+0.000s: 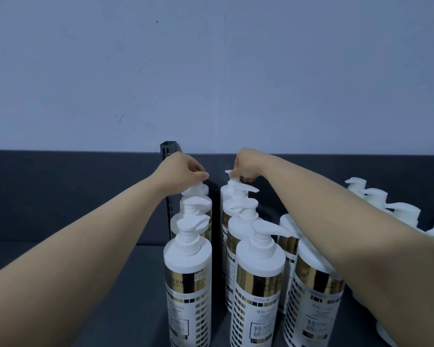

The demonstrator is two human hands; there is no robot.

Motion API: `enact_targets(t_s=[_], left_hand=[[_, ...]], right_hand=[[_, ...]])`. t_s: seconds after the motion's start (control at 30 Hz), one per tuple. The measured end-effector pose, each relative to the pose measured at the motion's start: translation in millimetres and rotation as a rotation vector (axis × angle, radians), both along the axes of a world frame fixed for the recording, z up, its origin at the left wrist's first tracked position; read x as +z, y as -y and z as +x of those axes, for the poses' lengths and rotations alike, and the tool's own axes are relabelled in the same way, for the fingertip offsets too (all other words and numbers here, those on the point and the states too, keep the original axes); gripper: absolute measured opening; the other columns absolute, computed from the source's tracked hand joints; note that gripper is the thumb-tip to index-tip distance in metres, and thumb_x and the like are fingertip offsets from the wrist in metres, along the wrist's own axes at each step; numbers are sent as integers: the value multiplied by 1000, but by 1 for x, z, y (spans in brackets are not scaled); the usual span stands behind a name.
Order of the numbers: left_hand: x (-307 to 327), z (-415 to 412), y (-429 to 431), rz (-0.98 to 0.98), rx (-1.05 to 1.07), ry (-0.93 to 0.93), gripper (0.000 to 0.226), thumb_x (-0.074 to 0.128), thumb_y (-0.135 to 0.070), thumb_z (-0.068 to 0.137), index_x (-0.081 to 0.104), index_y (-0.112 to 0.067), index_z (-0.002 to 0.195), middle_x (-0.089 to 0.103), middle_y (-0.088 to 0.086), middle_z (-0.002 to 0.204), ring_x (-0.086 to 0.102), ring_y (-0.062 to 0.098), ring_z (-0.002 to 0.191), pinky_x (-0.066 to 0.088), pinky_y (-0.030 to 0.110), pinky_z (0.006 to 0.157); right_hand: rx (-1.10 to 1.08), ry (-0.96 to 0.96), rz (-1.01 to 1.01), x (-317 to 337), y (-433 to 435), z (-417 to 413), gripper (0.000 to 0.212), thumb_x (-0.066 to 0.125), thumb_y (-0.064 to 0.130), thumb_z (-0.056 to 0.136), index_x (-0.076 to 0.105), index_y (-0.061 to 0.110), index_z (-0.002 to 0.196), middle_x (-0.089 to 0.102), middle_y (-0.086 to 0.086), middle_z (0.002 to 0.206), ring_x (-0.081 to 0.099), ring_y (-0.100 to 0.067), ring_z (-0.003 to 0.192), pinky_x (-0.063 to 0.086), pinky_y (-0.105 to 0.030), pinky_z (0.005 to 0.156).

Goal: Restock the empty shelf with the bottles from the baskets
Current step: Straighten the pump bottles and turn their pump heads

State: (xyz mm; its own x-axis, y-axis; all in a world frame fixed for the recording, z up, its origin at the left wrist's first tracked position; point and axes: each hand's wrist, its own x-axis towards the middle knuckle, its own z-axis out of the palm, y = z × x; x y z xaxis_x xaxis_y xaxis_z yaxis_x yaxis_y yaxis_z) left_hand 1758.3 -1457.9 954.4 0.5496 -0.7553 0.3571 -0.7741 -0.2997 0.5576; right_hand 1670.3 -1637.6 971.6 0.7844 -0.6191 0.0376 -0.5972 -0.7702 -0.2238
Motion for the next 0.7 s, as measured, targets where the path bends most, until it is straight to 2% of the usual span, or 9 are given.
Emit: enact_targets(t_s=[0.13, 0.2, 0.27, 0.4, 0.47, 0.57, 0.7], left_hand=[[0, 3, -1, 5, -10, -23, 18, 65, -30, 89, 77, -17, 93, 74, -8, 88, 67, 11, 86, 48, 17, 67], [0, 3, -1, 11, -12, -34, 18, 65, -30, 88, 77, -18, 92, 74, -8, 87, 67, 11, 86, 49, 20, 70], [-1, 4, -1, 13, -18, -36, 17, 65, -30, 88, 77, -19, 91, 73, -9, 87, 65, 7, 82, 49, 19, 67], [-2, 2, 0, 16, -19, -36, 14, 64, -29, 88, 76, -21, 87, 72, -11, 84, 61, 2, 74, 44, 17, 62], [-2, 1, 1, 13, -15, -43, 15, 65, -29, 88, 77, -20, 87, 71, -11, 82, 61, 5, 74, 45, 18, 62], [-2, -5, 1, 22, -9, -36, 16, 65, -30, 89, 77, -20, 89, 71, -11, 82, 59, 5, 70, 43, 18, 60], [2, -16, -4, 12, -1, -24, 18, 64, -31, 90, 76, -18, 94, 71, -11, 88, 61, 3, 73, 44, 16, 60]], right_hand=[[8, -76, -36, 2, -2, 7, 26, 60, 26, 86, 57, 11, 65, 65, -7, 69, 55, -24, 62, 42, -27, 59], [18, -88, -17, 5, 0, 6, 23, 62, 26, 87, 60, 10, 70, 73, -9, 78, 63, -23, 64, 50, -28, 67], [28, -101, -8, 7, 1, 4, 21, 63, 25, 88, 61, 9, 75, 76, -9, 85, 69, -22, 67, 53, -30, 74], [24, -122, -48, 7, 1, 4, 26, 61, 26, 88, 58, 10, 68, 73, -8, 78, 65, -22, 63, 49, -27, 66], [9, -119, -48, 6, 3, 4, 27, 61, 28, 88, 59, 10, 68, 74, -8, 78, 67, -23, 64, 55, -30, 73], [2, -118, -18, 5, 4, -1, 28, 62, 32, 87, 62, 9, 72, 76, -11, 87, 71, -25, 71, 57, -37, 85], [20, -121, -29, 15, -3, -24, 40, 61, 39, 87, 70, 2, 96, 73, -15, 100, 62, -25, 69, 53, -35, 83]])
